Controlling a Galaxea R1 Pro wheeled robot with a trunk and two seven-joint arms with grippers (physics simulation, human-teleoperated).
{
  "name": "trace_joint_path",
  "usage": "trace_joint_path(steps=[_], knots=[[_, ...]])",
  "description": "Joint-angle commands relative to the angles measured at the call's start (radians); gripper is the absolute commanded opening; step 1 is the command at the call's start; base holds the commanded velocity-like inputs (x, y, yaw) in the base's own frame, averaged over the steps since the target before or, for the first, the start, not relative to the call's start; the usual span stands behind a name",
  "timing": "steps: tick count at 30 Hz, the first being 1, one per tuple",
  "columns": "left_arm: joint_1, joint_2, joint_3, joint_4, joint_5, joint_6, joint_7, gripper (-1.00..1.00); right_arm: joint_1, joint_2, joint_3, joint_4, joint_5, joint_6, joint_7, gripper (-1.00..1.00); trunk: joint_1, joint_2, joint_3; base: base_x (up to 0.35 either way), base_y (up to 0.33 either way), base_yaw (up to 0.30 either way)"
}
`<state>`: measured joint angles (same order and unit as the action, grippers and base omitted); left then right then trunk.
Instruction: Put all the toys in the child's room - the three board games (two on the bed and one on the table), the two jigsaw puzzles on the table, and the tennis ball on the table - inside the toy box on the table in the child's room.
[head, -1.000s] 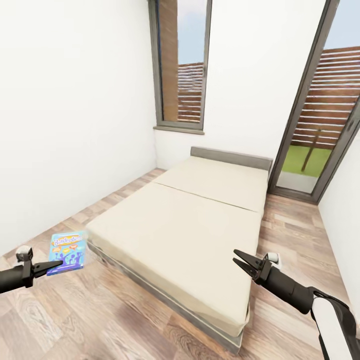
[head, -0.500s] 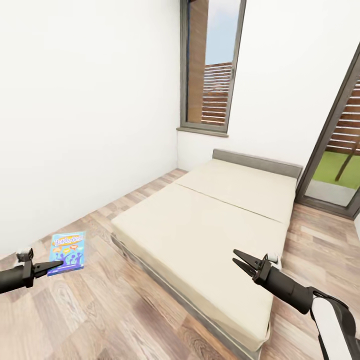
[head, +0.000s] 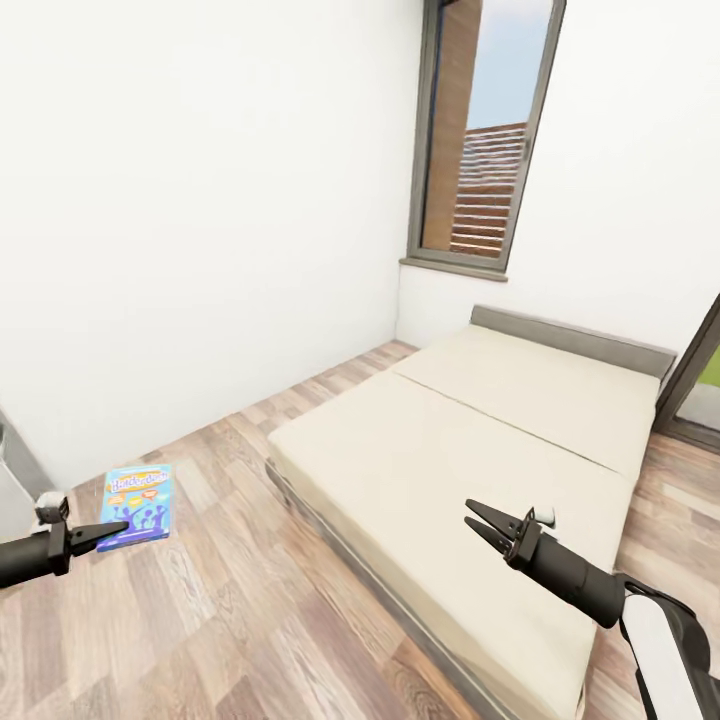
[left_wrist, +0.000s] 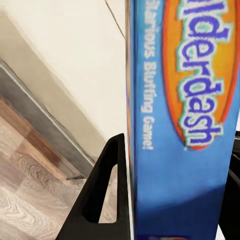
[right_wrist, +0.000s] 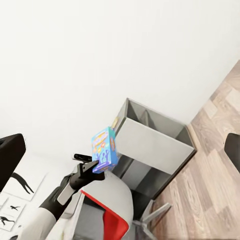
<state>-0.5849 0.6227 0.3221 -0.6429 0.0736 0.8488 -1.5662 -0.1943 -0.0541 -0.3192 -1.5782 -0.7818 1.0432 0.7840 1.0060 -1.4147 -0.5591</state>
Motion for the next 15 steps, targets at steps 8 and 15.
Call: trace_joint_path(steps=[8,15], knots=[[-0.001,-0.003,0.001,0.0,0.0,0.01,-0.005,-1.0,-0.001,-0.001,-0.002,0.0,0.006,0.004,0.006,1.0,-0.031,0.056,0.024,0.0,0.0,0.291],[-0.001,-0.004,0.0,0.001,-0.001,0.009,-0.005,-1.0,-0.001,-0.001,-0.003,0.004,0.024,0.004,0.005,1.0,-0.058,0.105,0.046,0.0,0.0,0.291]])
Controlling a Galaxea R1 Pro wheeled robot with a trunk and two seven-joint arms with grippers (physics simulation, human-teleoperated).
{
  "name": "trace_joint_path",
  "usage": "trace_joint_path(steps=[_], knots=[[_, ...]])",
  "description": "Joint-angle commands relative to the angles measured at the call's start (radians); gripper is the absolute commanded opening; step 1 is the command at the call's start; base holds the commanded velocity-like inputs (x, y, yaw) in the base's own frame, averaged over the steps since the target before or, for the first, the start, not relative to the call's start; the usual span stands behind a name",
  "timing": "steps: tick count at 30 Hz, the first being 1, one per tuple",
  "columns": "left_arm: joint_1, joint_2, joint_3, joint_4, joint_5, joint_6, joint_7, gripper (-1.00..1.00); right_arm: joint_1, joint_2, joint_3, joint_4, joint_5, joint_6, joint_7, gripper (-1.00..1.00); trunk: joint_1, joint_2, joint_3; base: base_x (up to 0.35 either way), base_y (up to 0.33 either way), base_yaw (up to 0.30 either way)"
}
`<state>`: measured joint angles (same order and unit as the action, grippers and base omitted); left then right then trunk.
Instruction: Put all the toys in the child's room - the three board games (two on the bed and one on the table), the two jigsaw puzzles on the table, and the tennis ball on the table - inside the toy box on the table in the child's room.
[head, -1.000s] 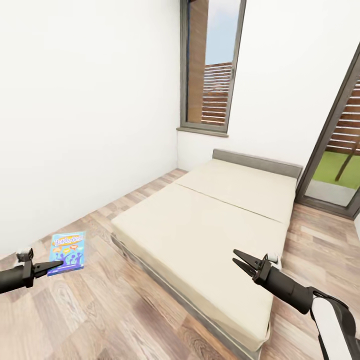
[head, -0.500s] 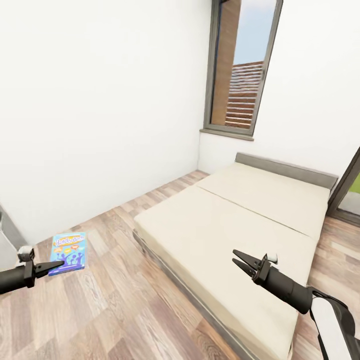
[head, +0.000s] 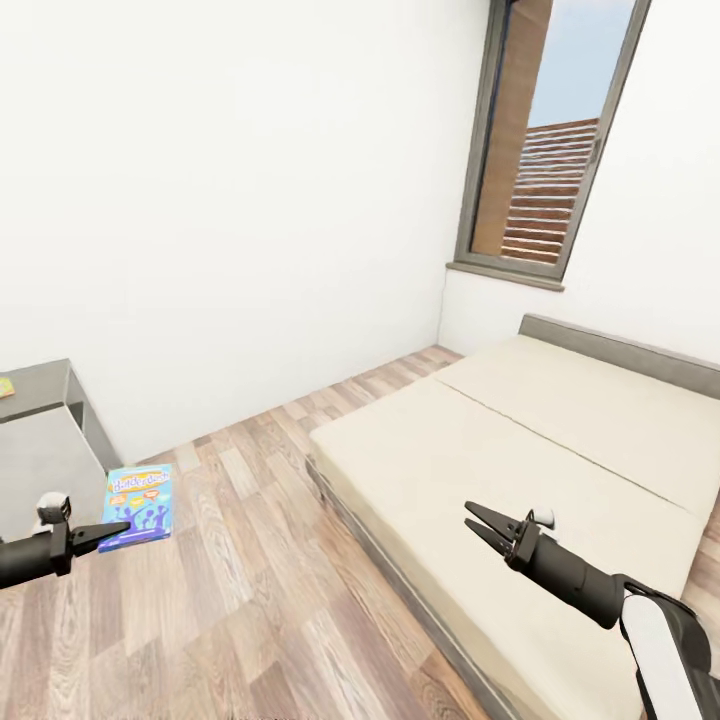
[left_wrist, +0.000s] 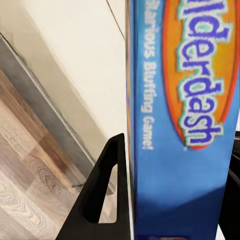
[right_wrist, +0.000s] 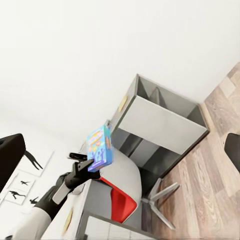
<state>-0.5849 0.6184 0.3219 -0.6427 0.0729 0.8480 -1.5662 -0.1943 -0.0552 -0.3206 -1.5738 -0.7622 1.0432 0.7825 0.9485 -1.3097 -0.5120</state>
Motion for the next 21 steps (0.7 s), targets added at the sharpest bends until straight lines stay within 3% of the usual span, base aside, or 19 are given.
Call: trace_joint_path(steps=[1,12,21], knots=[[-0.001,0.0,0.0,0.0,-0.001,0.01,-0.005,-1.0,-0.001,0.0,-0.001,0.0,0.005,0.004,0.006,1.0,-0.004,0.007,0.002,0.0,0.0,0.291],[-0.001,-0.003,0.001,0.001,-0.002,0.008,-0.005,-1.0,-0.001,0.0,-0.002,0.0,0.009,0.004,0.006,1.0,-0.046,0.084,0.037,0.0,0.0,0.291],[-0.001,-0.015,-0.026,0.001,-0.004,0.009,-0.005,-1.0,-0.001,0.0,-0.003,0.0,0.009,0.004,0.007,1.0,-0.081,0.147,0.066,0.0,0.0,0.291]])
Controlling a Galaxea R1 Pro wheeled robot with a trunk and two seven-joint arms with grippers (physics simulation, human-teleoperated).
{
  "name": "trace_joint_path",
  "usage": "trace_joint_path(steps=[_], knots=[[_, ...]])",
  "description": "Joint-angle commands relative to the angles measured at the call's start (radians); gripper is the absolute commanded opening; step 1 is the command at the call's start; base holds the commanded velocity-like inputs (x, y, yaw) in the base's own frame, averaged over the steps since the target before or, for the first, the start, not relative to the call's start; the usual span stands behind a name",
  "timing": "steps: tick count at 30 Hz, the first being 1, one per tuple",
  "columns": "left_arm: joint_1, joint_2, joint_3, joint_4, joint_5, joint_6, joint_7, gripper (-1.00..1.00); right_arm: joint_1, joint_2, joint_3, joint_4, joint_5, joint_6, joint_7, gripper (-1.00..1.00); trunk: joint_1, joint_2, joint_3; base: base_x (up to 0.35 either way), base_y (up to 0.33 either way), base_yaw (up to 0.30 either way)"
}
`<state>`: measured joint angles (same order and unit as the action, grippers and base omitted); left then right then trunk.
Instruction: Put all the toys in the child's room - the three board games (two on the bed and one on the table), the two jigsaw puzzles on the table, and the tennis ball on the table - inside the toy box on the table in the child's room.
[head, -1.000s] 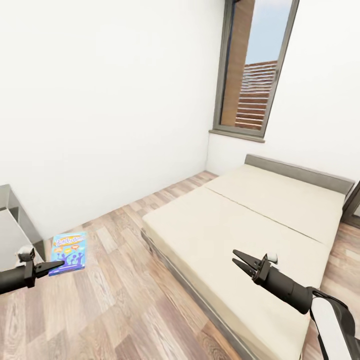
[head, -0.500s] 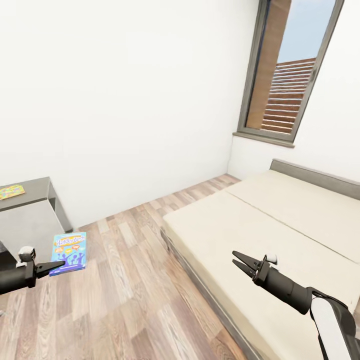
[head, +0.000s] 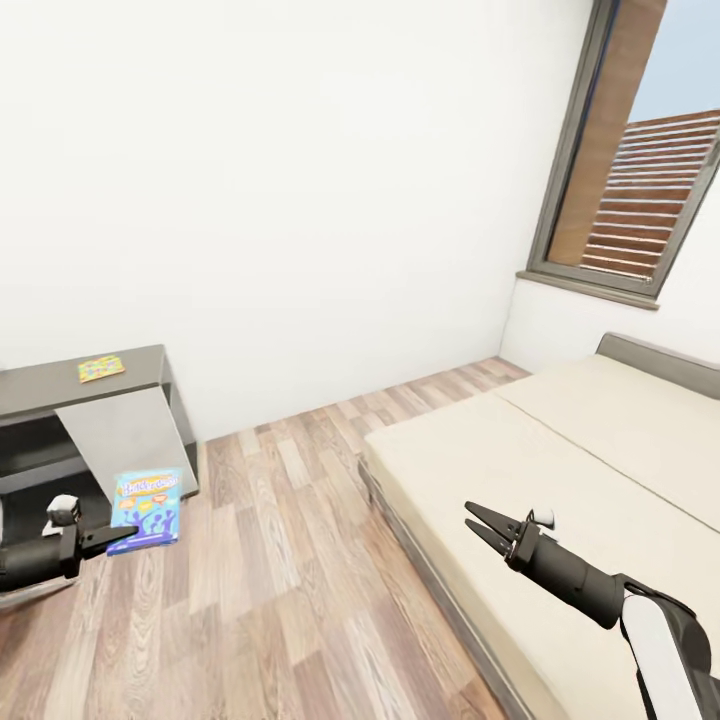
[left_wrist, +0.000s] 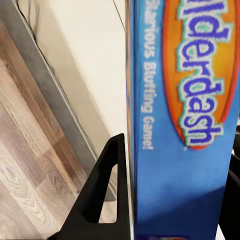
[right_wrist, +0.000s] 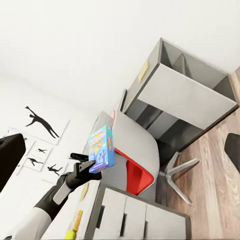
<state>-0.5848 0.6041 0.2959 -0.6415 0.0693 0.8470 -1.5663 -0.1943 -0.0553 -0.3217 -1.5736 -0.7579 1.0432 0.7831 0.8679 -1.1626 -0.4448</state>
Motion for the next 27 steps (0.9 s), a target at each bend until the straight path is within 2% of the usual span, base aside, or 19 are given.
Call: trace_joint_path(steps=[1,12,20,25,27], knots=[[-0.001,-0.002,-0.003,0.0,-0.001,0.01,-0.005,-1.0,-0.001,0.0,-0.002,0.0,0.005,0.004,0.006,1.0,-0.004,0.007,0.003,0.0,0.0,0.291],[-0.001,-0.018,-0.009,0.0,0.0,0.01,0.021,-1.0,-0.001,0.0,-0.002,0.0,0.005,0.002,0.006,1.0,-0.046,0.084,0.045,0.0,0.0,0.28],[-0.001,-0.055,-0.009,-0.003,-0.001,0.009,0.074,-1.0,-0.001,-0.001,-0.002,0.002,0.006,-0.001,0.005,1.0,-0.077,0.14,0.077,0.0,0.0,0.261],[-0.001,-0.068,-0.009,-0.004,-0.002,0.009,0.088,-1.0,-0.001,-0.001,-0.003,0.005,0.008,-0.001,0.005,1.0,-0.096,0.175,0.098,0.0,0.0,0.237],[-0.001,-0.072,-0.009,-0.004,-0.002,0.009,0.09,-1.0,-0.001,-0.002,-0.004,0.006,0.023,-0.002,0.005,1.0,-0.104,0.189,0.107,0.0,0.0,0.225]])
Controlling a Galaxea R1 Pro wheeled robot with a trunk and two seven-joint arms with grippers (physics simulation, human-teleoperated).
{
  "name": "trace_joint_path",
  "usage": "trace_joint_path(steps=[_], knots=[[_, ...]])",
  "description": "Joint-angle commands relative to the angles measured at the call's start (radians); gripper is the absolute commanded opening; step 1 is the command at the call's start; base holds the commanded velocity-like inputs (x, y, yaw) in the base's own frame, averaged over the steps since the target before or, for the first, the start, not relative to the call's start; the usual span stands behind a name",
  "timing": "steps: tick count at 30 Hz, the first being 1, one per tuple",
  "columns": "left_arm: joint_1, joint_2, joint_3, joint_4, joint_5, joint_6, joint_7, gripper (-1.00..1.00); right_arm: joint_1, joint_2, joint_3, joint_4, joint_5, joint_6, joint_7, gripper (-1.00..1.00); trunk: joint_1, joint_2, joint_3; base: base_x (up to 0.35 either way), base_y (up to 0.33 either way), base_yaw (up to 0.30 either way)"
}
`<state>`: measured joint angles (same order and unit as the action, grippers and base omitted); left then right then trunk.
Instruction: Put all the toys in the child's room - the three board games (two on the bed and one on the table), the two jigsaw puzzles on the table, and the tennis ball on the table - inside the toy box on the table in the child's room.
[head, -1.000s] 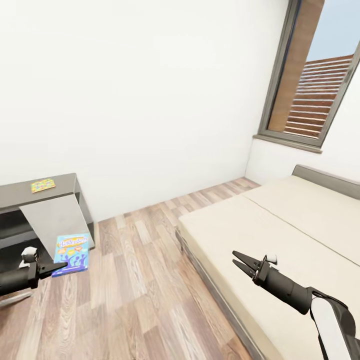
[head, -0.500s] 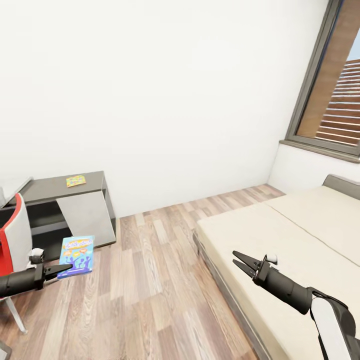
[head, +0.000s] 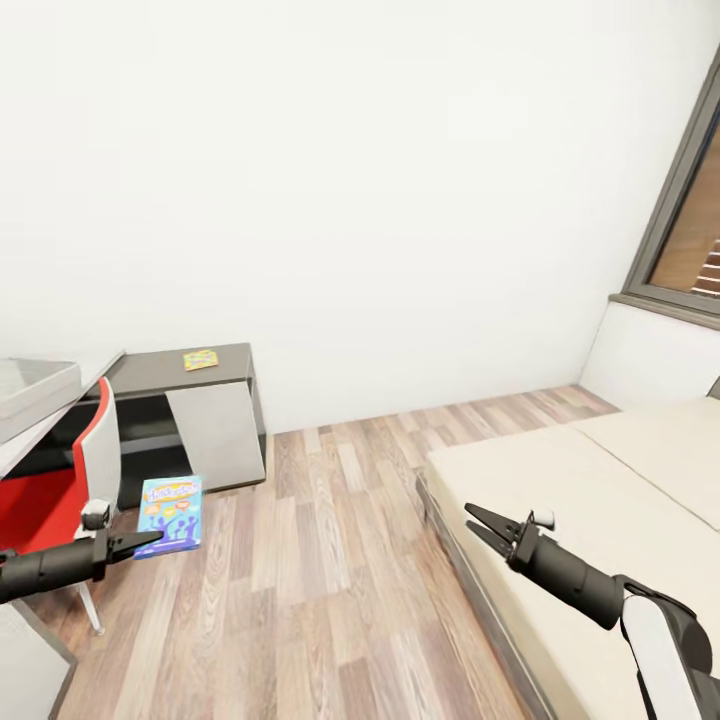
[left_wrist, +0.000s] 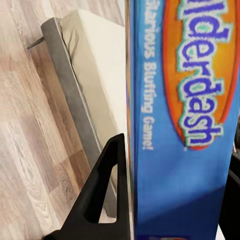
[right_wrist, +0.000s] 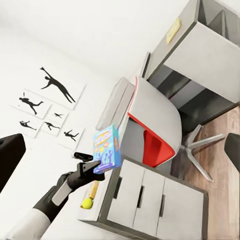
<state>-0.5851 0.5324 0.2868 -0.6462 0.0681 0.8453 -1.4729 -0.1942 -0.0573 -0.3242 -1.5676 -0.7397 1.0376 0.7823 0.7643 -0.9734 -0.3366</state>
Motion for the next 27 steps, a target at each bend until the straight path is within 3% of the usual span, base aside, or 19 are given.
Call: trace_joint_path(steps=[1,5,8,27], knots=[[-0.001,-0.002,0.0,0.0,-0.001,0.011,-0.002,-1.0,-0.001,0.0,-0.002,0.0,0.014,0.004,0.006,1.0,-0.004,0.006,0.003,0.0,0.0,0.221],[-0.001,-0.01,-0.013,0.0,-0.001,0.01,0.012,-1.0,-0.001,-0.015,-0.004,0.001,0.097,0.004,0.013,1.0,-0.019,0.034,0.021,0.0,0.0,0.217],[-0.001,-0.014,-0.025,-0.001,-0.001,0.009,0.027,-1.0,-0.001,-0.02,-0.004,0.001,0.113,0.004,0.015,1.0,-0.031,0.055,0.034,0.0,0.0,0.215],[-0.001,-0.025,-0.034,-0.003,-0.001,0.005,0.039,-1.0,-0.001,-0.022,-0.003,0.001,0.122,0.004,0.015,1.0,-0.104,0.188,0.116,0.0,0.0,0.214]])
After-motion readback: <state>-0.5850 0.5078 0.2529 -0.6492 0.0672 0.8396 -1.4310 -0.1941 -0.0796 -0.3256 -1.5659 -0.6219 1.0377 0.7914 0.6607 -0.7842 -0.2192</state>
